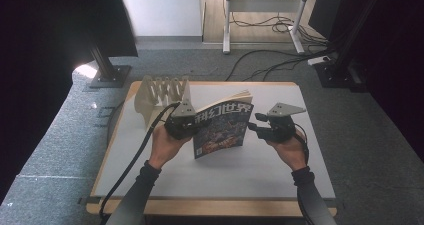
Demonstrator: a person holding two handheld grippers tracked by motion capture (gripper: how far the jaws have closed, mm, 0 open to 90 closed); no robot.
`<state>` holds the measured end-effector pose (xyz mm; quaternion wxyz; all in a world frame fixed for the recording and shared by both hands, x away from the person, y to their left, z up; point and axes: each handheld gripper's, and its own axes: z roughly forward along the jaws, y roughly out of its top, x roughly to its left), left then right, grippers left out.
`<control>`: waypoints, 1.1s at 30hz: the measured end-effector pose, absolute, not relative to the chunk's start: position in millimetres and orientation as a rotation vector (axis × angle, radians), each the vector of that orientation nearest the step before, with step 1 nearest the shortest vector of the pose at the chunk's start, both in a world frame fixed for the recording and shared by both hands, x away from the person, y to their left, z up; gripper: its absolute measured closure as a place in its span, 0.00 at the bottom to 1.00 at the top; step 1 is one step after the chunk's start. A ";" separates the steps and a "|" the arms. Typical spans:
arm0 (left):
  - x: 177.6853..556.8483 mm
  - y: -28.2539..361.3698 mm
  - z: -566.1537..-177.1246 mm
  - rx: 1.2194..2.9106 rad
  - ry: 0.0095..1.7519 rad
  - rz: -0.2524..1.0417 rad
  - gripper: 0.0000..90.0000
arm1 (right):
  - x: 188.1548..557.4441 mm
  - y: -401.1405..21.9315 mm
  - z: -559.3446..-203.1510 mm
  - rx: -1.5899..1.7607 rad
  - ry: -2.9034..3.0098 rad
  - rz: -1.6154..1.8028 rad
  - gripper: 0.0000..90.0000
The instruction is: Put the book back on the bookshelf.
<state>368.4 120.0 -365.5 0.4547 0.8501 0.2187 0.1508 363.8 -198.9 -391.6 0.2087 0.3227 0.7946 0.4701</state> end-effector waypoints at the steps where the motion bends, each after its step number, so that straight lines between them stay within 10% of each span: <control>1: 368.4 120.0 -365.5 2.098 0.540 0.372 0.92 | 363.8 -198.9 -391.6 0.898 2.211 1.308 0.54; 33: 348.4 198.3 -330.1 2.029 0.702 0.421 0.92 | 358.2 -215.2 -501.2 1.176 2.274 1.090 0.04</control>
